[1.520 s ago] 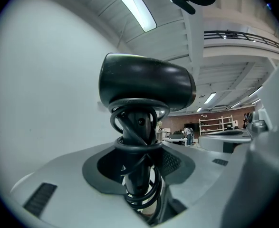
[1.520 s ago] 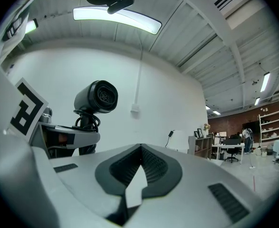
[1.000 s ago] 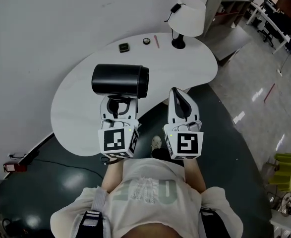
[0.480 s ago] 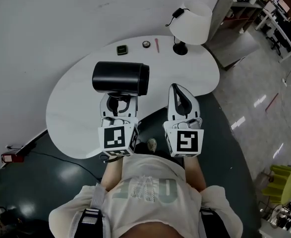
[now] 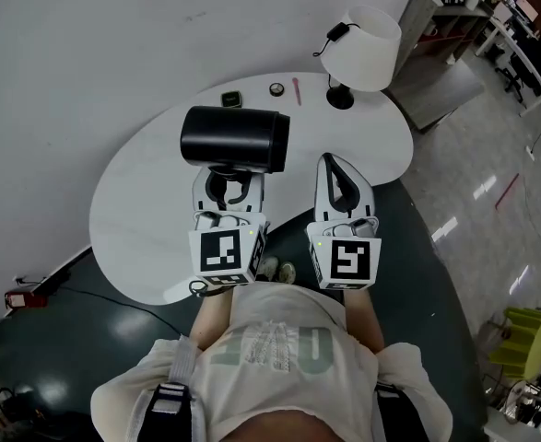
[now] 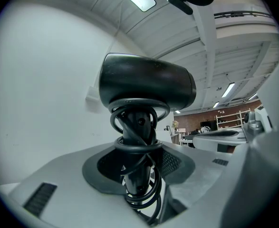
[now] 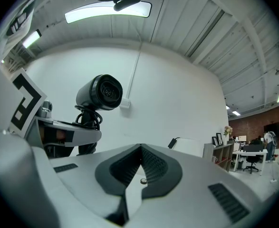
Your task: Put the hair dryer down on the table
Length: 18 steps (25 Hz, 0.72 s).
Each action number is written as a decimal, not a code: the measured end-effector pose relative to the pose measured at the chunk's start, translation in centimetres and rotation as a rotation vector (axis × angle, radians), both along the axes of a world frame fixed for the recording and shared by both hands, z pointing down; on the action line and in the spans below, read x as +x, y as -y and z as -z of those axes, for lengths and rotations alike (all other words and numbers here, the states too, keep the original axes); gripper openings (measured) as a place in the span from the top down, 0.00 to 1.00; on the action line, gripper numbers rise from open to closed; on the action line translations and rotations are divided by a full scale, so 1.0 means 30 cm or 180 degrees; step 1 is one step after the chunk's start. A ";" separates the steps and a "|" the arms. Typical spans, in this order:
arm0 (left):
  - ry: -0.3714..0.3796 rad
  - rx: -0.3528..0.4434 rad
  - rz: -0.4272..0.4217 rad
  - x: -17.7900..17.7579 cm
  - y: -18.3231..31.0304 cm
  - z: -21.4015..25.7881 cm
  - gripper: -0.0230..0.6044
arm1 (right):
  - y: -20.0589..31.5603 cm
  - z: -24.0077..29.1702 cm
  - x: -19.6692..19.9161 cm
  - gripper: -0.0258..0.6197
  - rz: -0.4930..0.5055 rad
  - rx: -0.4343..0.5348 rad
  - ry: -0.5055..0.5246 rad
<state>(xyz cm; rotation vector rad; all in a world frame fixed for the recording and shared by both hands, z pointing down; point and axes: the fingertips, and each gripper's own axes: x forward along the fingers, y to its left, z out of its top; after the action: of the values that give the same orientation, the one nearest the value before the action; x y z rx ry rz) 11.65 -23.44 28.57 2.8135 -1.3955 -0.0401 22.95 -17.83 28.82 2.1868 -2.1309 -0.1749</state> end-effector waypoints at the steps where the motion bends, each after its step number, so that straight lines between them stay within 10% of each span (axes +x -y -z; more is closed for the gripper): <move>1: 0.0002 -0.0003 -0.0003 -0.001 0.007 -0.002 0.67 | 0.006 0.002 0.000 0.96 -0.0006 0.0012 0.0001; 18: 0.0316 -0.0289 0.0070 -0.017 0.125 -0.091 0.67 | 0.099 -0.002 -0.039 0.96 0.0034 0.0006 -0.0029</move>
<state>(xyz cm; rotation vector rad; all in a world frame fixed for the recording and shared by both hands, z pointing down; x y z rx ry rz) 11.13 -27.20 31.30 2.7611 -1.4087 0.1611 21.78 -20.82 28.87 2.1716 -2.1389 -0.1873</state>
